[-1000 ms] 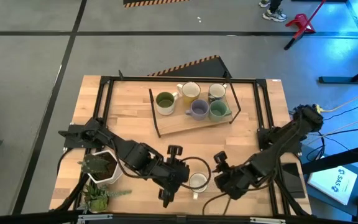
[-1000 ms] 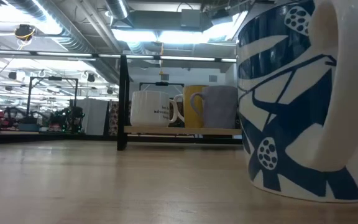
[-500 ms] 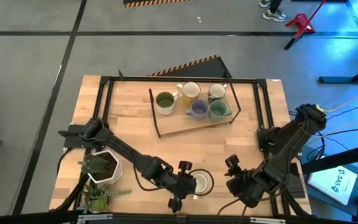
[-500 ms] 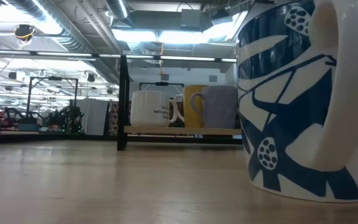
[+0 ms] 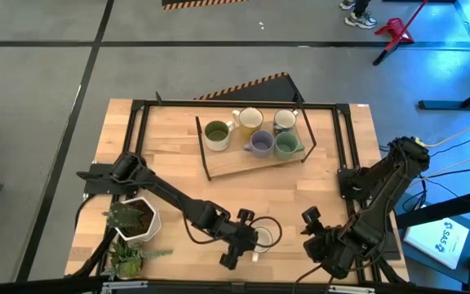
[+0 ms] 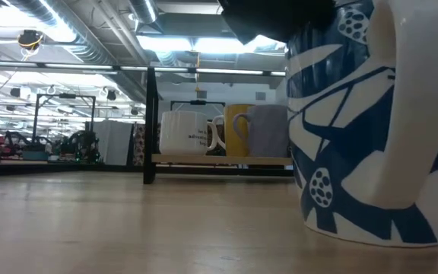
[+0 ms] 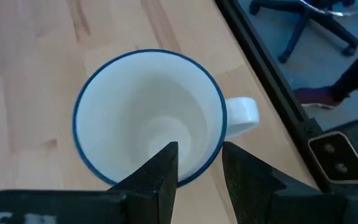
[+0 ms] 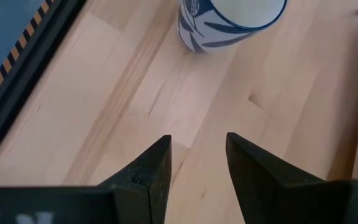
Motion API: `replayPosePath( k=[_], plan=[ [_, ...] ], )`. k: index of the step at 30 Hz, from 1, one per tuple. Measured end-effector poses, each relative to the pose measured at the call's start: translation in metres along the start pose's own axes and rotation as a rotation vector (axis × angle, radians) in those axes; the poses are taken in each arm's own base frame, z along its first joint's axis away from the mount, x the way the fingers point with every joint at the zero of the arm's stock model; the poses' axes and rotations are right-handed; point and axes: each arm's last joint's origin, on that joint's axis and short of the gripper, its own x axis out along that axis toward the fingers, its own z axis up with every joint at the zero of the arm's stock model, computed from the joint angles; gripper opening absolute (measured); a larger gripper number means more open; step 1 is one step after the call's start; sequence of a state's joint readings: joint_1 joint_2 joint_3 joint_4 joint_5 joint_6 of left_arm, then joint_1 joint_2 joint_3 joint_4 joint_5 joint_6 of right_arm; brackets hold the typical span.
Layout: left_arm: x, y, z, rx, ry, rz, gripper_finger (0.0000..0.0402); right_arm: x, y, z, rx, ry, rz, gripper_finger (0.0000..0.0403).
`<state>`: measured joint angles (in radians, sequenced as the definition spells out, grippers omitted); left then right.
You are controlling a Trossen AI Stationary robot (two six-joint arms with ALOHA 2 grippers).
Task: Place coffee mugs
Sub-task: Put the blue patterned mug on the shelf
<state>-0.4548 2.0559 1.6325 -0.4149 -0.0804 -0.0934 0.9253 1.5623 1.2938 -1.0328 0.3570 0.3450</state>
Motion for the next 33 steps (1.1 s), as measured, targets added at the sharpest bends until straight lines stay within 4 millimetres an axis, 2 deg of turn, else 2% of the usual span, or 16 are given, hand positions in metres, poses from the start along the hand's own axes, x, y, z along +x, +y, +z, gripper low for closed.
replayPosePath(
  k=[8,18,24,29,33],
  plan=[
    [0.005,0.004,-0.003,0.073,0.021,-0.038,0.0112,0.0,-0.001,-0.002,-0.007,0.023,-0.01,0.0143],
    [0.007,0.022,-0.003,0.064,0.035,0.003,0.0018,0.0,-0.002,-0.004,0.004,0.043,-0.018,0.0143],
    [0.006,0.032,-0.002,0.012,0.03,0.014,0.0015,0.0,-0.002,-0.004,0.01,0.043,-0.019,0.0143],
    [-0.009,0.042,0.002,-0.116,0.048,0.091,0.0014,0.0,-0.002,-0.005,0.045,0.045,-0.02,0.0143],
    [-0.039,0.049,0.019,-0.139,0.11,0.188,0.0014,0.0,-0.003,-0.005,0.049,0.047,-0.036,0.0143]
  ],
)
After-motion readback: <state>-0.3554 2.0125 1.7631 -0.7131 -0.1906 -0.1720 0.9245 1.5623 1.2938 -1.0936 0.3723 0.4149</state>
